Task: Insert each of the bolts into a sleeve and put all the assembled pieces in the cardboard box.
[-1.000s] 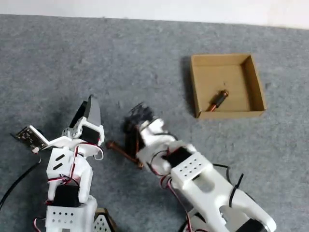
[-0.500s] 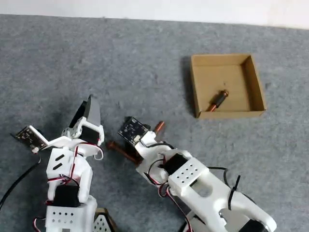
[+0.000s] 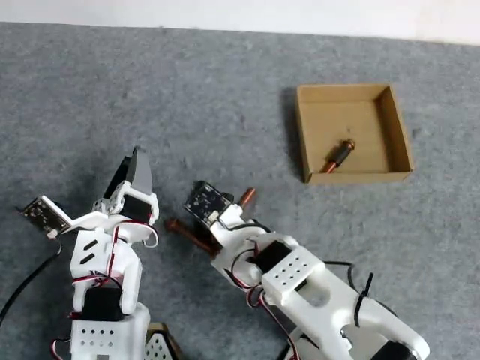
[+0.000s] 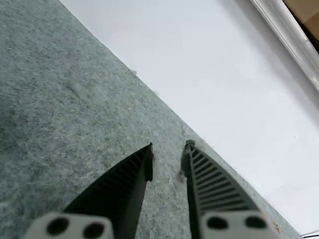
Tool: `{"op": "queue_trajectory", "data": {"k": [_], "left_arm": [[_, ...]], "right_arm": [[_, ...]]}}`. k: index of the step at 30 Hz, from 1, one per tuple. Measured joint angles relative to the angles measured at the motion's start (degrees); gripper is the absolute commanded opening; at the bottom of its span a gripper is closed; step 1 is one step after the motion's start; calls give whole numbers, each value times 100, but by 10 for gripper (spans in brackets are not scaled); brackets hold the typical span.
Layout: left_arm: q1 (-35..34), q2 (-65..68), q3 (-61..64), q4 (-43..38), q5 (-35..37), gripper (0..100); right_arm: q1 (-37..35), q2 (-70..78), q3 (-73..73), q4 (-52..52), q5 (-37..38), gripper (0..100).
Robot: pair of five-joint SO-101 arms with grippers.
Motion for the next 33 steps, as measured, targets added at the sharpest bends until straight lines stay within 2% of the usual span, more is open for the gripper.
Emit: {"op": "queue_trajectory", "data": {"k": [6, 33], "left_arm": [[0, 0, 0, 0, 0, 112], [0, 0, 0, 0, 0, 112]], "right_arm": [[97, 0, 176, -387, 0, 260], [26, 0, 185, -404, 0, 259]]}}
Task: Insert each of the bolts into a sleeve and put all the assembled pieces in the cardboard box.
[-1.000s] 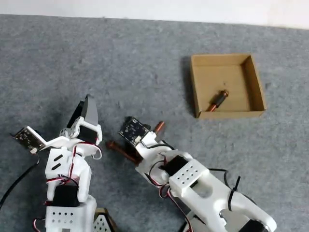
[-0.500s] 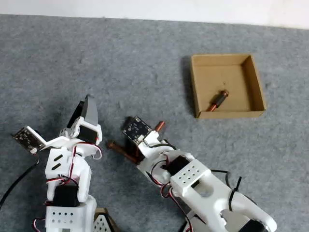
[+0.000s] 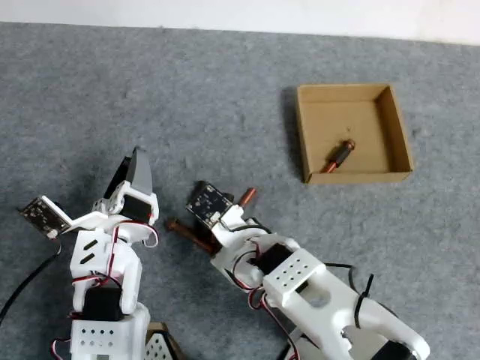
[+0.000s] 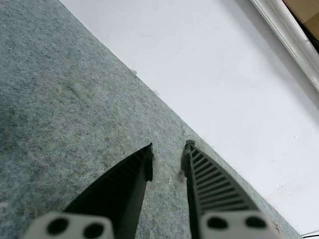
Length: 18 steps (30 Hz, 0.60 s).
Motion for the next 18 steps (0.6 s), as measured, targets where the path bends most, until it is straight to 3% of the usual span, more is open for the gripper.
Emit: {"op": "queue_trajectory", "data": {"k": [18], "left_arm": [[0, 0, 0, 0, 0, 112]], "right_arm": [[158, 1644, -738, -141, 0, 232]]}}
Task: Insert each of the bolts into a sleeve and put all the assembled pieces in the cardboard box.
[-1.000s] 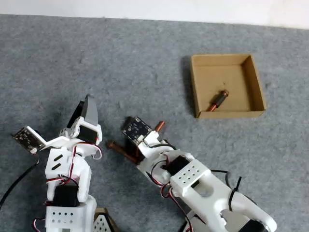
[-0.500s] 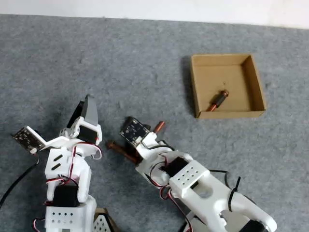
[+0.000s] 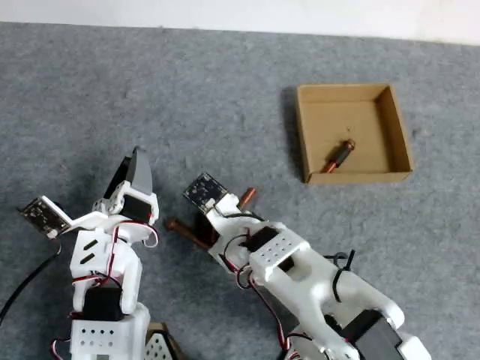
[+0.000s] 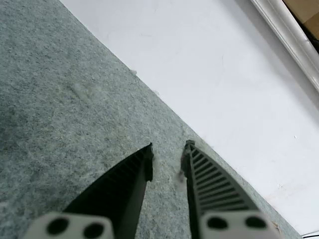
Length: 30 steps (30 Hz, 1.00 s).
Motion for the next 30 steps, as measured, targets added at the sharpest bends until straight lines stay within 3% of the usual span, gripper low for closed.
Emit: {"op": "queue_trajectory", "data": {"k": [6, 26, 30], "left_arm": [[0, 0, 0, 0, 0, 112], [0, 0, 0, 0, 0, 112], [0, 0, 0, 0, 0, 112]], "right_arm": [[26, 9, 9, 0, 18, 0], [527, 26, 0, 9, 26, 3], [580, -545, 132, 88, 26, 3]]}}
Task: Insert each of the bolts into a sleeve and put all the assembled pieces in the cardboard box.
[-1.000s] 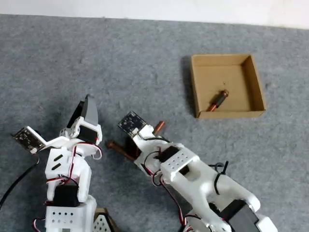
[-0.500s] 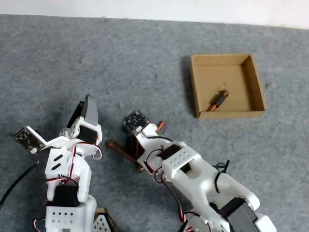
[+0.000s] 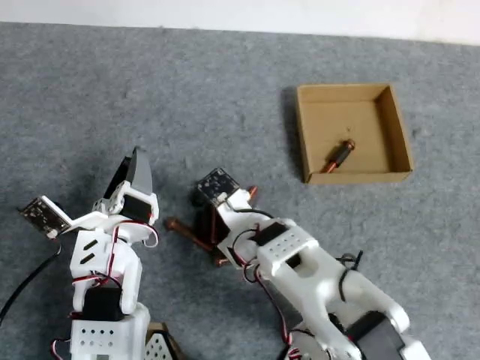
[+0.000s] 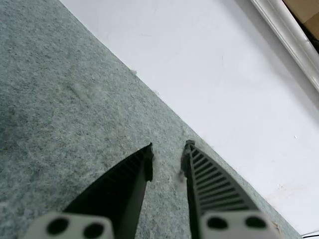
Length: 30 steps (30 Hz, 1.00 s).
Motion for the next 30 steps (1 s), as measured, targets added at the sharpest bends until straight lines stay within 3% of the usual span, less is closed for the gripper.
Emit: {"op": "queue_trajectory", "data": {"k": [15, 30], "left_arm": [[0, 0, 0, 0, 0, 112], [668, 0, 0, 79, -334, 116]], "right_arm": [[571, -4949, 1978, 70, 0, 3], [958, -5451, 2101, 70, 0, 3]]}}
